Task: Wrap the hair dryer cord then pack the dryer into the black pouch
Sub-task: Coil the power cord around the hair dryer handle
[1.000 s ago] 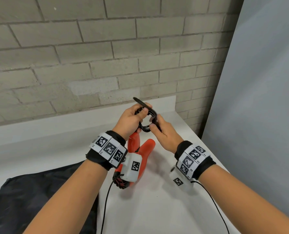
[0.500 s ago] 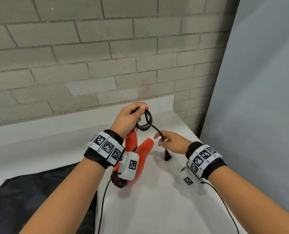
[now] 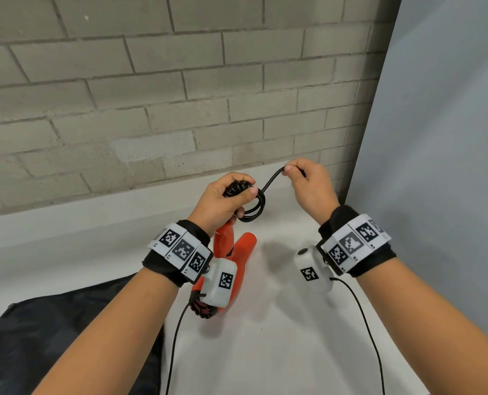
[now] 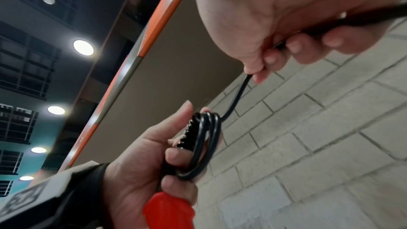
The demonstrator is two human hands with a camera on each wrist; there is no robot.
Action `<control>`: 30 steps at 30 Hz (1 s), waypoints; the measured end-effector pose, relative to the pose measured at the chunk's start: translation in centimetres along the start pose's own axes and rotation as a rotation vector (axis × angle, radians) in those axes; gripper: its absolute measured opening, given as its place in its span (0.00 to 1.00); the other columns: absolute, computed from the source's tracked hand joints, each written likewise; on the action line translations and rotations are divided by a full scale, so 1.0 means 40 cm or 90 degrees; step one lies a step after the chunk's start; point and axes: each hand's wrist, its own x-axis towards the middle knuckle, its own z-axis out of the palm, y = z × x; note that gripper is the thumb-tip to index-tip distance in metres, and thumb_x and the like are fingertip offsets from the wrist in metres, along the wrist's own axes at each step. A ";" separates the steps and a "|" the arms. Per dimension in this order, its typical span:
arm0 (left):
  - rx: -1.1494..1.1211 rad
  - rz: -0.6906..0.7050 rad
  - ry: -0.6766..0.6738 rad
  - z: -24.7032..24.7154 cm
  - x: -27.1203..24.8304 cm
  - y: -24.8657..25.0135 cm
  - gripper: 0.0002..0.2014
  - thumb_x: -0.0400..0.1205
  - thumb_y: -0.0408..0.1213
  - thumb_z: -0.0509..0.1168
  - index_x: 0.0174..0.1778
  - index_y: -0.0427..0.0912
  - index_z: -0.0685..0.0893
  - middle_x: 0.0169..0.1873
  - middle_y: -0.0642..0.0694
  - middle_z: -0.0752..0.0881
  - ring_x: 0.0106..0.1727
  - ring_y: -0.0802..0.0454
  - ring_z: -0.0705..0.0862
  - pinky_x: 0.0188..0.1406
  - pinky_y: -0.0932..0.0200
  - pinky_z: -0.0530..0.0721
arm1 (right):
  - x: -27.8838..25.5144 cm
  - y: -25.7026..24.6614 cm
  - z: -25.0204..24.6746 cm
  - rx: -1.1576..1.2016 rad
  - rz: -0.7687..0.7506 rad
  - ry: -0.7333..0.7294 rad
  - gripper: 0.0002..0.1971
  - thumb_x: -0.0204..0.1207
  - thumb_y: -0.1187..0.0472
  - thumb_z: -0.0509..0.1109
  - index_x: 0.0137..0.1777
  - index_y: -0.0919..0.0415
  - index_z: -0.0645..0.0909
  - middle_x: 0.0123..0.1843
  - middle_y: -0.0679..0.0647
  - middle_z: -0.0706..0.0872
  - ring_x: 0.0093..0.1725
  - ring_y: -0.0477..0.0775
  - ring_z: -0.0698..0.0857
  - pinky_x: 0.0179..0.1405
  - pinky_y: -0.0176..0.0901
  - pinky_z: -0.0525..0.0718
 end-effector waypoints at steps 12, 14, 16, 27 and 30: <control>0.071 -0.020 -0.062 -0.011 -0.007 0.012 0.06 0.79 0.35 0.64 0.43 0.53 0.78 0.38 0.48 0.81 0.20 0.59 0.81 0.19 0.64 0.83 | -0.032 -0.095 -0.006 -0.166 -0.158 0.006 0.11 0.80 0.60 0.59 0.47 0.62 0.83 0.40 0.49 0.81 0.41 0.48 0.77 0.40 0.44 0.75; 0.081 -0.016 -0.083 -0.010 -0.010 0.012 0.08 0.79 0.35 0.64 0.46 0.55 0.80 0.39 0.49 0.81 0.20 0.59 0.80 0.21 0.64 0.84 | -0.035 -0.101 -0.004 -0.180 -0.175 0.008 0.11 0.80 0.60 0.59 0.47 0.62 0.82 0.42 0.52 0.83 0.42 0.48 0.77 0.41 0.46 0.77; 0.085 -0.019 -0.105 -0.009 -0.012 0.014 0.11 0.79 0.34 0.64 0.49 0.58 0.81 0.40 0.49 0.82 0.21 0.59 0.81 0.22 0.64 0.84 | -0.038 -0.102 -0.004 -0.171 -0.185 0.010 0.11 0.80 0.60 0.59 0.47 0.63 0.82 0.44 0.55 0.85 0.43 0.50 0.79 0.43 0.48 0.78; 0.090 -0.024 -0.165 -0.010 -0.018 0.017 0.12 0.80 0.30 0.63 0.51 0.53 0.82 0.40 0.49 0.85 0.19 0.59 0.77 0.20 0.64 0.83 | -0.059 -0.111 -0.013 -0.148 -0.247 -0.022 0.11 0.78 0.59 0.59 0.45 0.63 0.82 0.41 0.54 0.84 0.40 0.50 0.79 0.39 0.43 0.78; 0.061 -0.040 -0.099 -0.007 -0.012 0.009 0.07 0.81 0.34 0.62 0.50 0.49 0.83 0.39 0.48 0.82 0.17 0.59 0.75 0.18 0.65 0.81 | -0.052 -0.088 -0.022 -0.100 -0.211 -0.041 0.10 0.80 0.62 0.61 0.47 0.65 0.83 0.37 0.51 0.82 0.35 0.46 0.77 0.37 0.26 0.71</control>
